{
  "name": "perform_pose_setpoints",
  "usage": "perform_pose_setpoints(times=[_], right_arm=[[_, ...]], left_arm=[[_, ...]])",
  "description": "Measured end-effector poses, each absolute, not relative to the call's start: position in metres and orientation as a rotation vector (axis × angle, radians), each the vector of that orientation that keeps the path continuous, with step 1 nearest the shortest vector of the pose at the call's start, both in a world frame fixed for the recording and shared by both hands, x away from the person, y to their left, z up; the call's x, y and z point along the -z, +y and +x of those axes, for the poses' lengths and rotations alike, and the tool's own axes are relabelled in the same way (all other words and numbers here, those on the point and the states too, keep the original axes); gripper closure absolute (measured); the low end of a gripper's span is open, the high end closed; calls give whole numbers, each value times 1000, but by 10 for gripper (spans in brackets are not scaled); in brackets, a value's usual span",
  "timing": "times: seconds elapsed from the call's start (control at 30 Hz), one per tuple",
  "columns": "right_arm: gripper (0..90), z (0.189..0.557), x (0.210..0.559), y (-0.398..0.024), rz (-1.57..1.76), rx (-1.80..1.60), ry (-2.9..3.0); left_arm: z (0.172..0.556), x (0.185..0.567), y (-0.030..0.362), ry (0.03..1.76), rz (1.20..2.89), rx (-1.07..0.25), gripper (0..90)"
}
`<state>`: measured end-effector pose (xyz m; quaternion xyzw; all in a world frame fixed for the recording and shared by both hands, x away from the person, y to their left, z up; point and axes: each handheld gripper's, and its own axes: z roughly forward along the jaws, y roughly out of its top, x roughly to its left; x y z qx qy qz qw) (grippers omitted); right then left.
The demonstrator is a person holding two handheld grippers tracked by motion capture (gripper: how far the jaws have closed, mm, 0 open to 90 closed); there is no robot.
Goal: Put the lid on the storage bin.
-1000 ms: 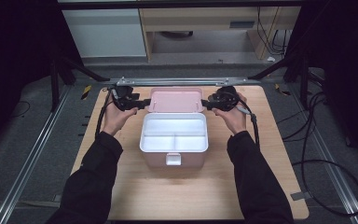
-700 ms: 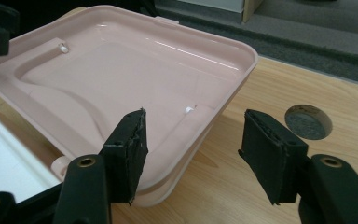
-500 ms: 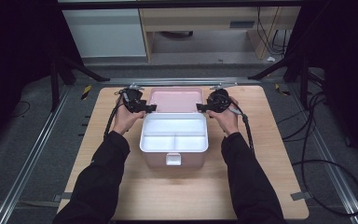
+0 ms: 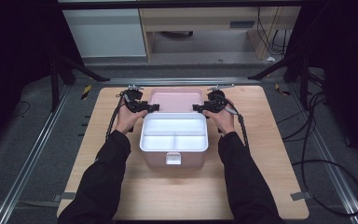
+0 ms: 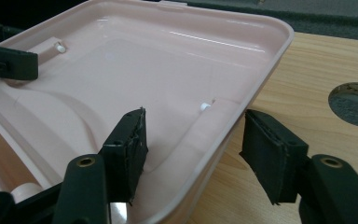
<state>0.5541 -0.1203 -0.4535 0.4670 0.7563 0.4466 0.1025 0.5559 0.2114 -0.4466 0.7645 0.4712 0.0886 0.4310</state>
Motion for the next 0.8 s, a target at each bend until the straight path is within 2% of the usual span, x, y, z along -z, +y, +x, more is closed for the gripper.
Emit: perform_pose_setpoints(times=[0.07, 0.17, 0.3, 0.6, 0.8], right_arm=[[444, 554, 452, -122, 1391, -1353, 2226], [446, 553, 451, -121, 1385, -1356, 2223], [468, 552, 446, -124, 1369, -1373, 2200], [485, 540, 420, -133, 1278, -1497, 2120], [485, 526, 402, -135, 1210, -1495, 2133]], left_arm=[[556, 447, 212, 1174, 1898, -223, 429], [554, 444, 211, 1171, 1895, -248, 441], [552, 437, 213, 1151, 1861, -274, 530], [537, 408, 218, 1051, 1790, -317, 549], [521, 390, 218, 982, 1838, -352, 567]])
